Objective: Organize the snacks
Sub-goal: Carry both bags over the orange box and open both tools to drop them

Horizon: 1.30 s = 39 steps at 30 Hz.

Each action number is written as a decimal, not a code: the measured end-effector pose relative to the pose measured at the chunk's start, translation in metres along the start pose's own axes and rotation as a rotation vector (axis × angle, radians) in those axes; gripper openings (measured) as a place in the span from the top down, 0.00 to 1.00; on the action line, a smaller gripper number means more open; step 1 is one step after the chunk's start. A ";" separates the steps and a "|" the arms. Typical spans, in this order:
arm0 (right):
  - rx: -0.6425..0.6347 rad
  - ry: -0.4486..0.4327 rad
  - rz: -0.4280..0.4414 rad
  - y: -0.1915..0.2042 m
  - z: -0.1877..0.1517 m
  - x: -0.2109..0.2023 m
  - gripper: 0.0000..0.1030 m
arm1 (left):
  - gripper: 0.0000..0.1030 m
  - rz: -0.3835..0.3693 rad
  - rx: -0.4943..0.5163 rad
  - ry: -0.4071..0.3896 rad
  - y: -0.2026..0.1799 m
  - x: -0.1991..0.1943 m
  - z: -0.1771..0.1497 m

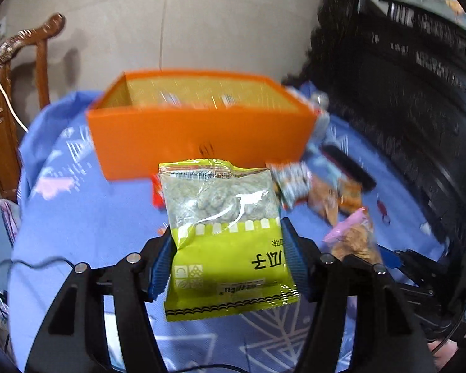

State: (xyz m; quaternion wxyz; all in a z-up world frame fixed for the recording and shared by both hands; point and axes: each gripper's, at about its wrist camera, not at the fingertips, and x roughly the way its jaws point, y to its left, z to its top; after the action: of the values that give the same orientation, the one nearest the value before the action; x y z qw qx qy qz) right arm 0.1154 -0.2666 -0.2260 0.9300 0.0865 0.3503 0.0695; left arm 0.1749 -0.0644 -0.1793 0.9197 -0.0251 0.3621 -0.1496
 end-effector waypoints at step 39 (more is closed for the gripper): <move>0.184 0.014 -0.164 -0.074 0.018 0.004 0.15 | 0.04 -0.003 -0.007 0.018 0.034 0.021 0.003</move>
State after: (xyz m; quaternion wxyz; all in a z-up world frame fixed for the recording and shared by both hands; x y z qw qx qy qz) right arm 0.1358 -0.3401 -0.2307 0.9183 0.1421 0.3675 -0.0386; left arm 0.2003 -0.0382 -0.1964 0.9161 -0.0274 0.3709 -0.1498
